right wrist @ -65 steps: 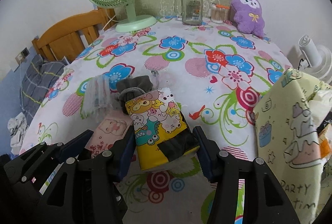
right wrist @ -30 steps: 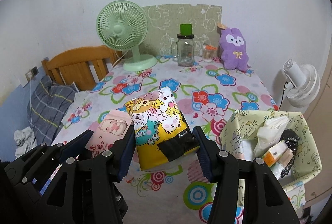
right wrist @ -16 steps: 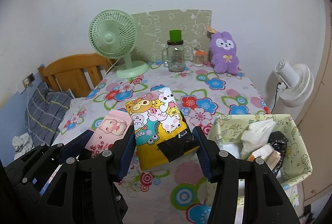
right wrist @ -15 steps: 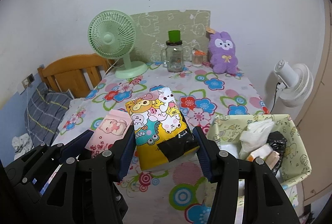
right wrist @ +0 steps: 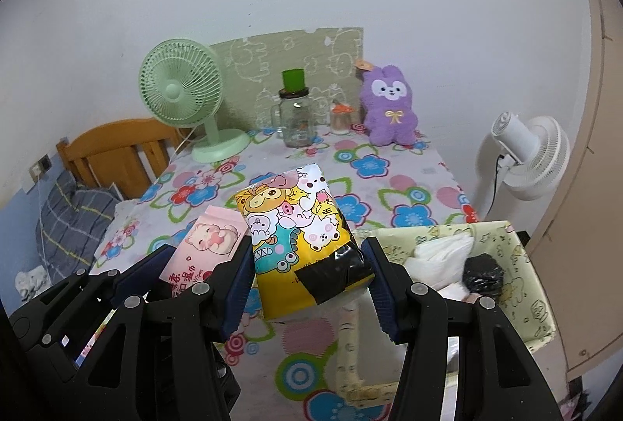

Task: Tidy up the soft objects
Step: 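Carry both packs over the fabric box opening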

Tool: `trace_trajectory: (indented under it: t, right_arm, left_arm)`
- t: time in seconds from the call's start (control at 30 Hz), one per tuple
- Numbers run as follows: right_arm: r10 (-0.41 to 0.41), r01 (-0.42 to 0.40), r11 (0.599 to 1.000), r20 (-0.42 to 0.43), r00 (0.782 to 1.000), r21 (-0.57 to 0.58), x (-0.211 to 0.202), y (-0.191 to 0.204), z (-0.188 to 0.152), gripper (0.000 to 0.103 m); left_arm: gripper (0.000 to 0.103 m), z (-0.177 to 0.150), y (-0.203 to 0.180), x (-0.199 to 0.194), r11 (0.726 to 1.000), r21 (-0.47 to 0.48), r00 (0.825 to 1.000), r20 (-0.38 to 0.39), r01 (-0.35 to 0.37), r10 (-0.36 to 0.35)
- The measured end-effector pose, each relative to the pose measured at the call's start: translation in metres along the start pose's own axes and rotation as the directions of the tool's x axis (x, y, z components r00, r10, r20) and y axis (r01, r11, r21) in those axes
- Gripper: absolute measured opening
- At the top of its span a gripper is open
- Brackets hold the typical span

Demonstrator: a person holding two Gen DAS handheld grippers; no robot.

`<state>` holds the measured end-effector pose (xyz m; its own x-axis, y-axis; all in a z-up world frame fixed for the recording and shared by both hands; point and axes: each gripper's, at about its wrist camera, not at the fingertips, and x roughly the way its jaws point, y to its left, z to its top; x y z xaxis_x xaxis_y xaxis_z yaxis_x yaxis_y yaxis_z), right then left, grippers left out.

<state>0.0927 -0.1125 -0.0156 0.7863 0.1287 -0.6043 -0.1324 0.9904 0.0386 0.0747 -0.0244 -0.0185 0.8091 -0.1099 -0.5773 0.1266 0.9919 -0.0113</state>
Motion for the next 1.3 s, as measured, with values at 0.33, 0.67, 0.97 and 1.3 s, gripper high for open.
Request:
trace_trajectory:
  t: [0.33, 0.67, 0.97, 1.3]
  right_arm:
    - [-0.034, 0.034, 0.999, 0.015, 0.999, 0.026, -0.005, -0.028, 0.002, 0.058]
    - [-0.078, 0.077, 0.996, 0.022, 0.997, 0.055, -0.009, -0.058, 0.002, 0.058]
    - [-0.125, 0.123, 0.989, 0.019, 0.992, 0.085, -0.012, -0.086, 0.001, 0.058]
    - [-0.174, 0.173, 0.978, 0.001, 0.985, 0.113, -0.01, -0.114, -0.004, 0.058]
  left_arm:
    - [0.04, 0.007, -0.026, 0.005, 0.999, 0.028, 0.999, 0.008, 0.032, -0.033]
    - [0.04, 0.011, -0.052, 0.012, 0.996, 0.05, 0.997, 0.011, 0.079, -0.08]
    - [0.04, 0.014, -0.081, 0.021, 0.988, 0.081, 0.992, 0.002, 0.129, -0.129]
    - [0.04, 0.014, -0.106, 0.033, 0.978, 0.11, 0.984, -0.024, 0.179, -0.178]
